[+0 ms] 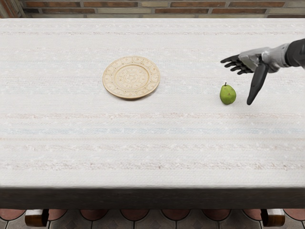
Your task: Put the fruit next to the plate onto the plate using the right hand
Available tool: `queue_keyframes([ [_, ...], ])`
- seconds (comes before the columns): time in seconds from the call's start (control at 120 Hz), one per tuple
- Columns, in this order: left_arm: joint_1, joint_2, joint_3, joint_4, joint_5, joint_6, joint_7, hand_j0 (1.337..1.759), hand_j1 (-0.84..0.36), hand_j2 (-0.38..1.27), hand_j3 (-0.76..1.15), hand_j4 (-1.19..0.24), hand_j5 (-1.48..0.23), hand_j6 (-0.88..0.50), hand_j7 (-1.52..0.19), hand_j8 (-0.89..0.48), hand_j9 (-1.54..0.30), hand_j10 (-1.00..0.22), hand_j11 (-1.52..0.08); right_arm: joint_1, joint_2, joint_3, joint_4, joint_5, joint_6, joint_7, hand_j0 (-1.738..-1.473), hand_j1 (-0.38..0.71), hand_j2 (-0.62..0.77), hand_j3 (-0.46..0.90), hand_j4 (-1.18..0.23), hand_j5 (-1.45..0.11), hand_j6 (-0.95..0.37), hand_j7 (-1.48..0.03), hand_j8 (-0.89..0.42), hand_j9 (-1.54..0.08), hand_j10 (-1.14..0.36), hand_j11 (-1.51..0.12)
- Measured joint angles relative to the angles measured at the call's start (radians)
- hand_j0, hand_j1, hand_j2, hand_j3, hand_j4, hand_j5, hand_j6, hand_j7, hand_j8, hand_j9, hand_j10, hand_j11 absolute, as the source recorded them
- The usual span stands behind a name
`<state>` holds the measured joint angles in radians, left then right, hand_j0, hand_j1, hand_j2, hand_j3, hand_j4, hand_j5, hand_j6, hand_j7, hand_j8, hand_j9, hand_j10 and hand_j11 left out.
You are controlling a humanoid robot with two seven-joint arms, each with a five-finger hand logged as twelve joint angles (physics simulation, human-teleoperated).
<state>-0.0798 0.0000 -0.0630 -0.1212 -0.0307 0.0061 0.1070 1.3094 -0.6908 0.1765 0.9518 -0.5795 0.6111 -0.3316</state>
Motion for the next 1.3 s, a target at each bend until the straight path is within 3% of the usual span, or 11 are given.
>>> queue_keyframes([
  [0.158,0.0,0.0,0.0,0.0,0.0,0.0,0.0,1.658,0.33,0.0,0.0,-0.02,-0.02,-0.02,-0.02,-0.02,-0.02,-0.02,-0.02,0.007,0.012,0.001,0.004,0.027,0.0,-0.006,-1.658,-0.35,0.0,0.0,0.0,0.0,0.0,0.0,0.0,0.0,0.0,0.0],
  [0.342,0.0,0.0,0.0,0.0,0.0,0.0,0.0,1.658,0.33,0.0,0.0,-0.02,-0.02,-0.02,-0.02,-0.02,-0.02,-0.02,-0.02,0.029,0.032,0.003,0.011,-0.013,0.0,-0.197,-1.658,-0.35,0.0,0.0,0.0,0.0,0.0,0.0,0.0,0.0,0.0,0.0],
  [0.475,0.0,0.0,0.0,0.0,0.0,0.0,0.0,1.658,0.33,0.0,0.0,-0.02,-0.02,-0.02,-0.02,-0.02,-0.02,-0.02,-0.02,0.055,0.04,0.004,0.022,-0.134,-0.013,-0.256,-1.658,-0.35,0.0,0.0,0.0,0.0,0.0,0.0,0.0,0.0,0.0,0.0],
  [0.783,0.0,0.0,0.0,0.0,0.0,0.0,0.0,1.658,0.33,0.0,0.0,-0.02,-0.02,-0.02,-0.02,-0.02,-0.02,-0.02,-0.02,0.067,0.149,-0.008,0.042,-0.275,-0.149,-0.278,-1.658,-0.35,0.0,0.0,0.0,0.0,0.0,0.0,0.0,0.0,0.0,0.0],
  [1.125,0.0,0.0,0.0,0.0,0.0,0.0,0.0,1.658,0.33,0.0,0.0,-0.02,-0.02,-0.02,-0.02,-0.02,-0.02,-0.02,-0.02,-0.052,0.241,-0.013,0.056,-0.406,-0.354,-0.279,-1.658,-0.35,0.0,0.0,0.0,0.0,0.0,0.0,0.0,0.0,0.0,0.0],
  [1.3,0.0,0.0,0.0,0.0,0.0,0.0,0.0,1.658,0.33,0.0,0.0,-0.02,-0.02,-0.02,-0.02,-0.02,-0.02,-0.02,-0.02,-0.117,0.24,-0.014,0.119,-0.464,-0.45,-0.279,-1.658,-0.34,0.0,0.0,-0.01,-0.01,-0.01,-0.01,-0.01,-0.01,-0.01,-0.01],
])
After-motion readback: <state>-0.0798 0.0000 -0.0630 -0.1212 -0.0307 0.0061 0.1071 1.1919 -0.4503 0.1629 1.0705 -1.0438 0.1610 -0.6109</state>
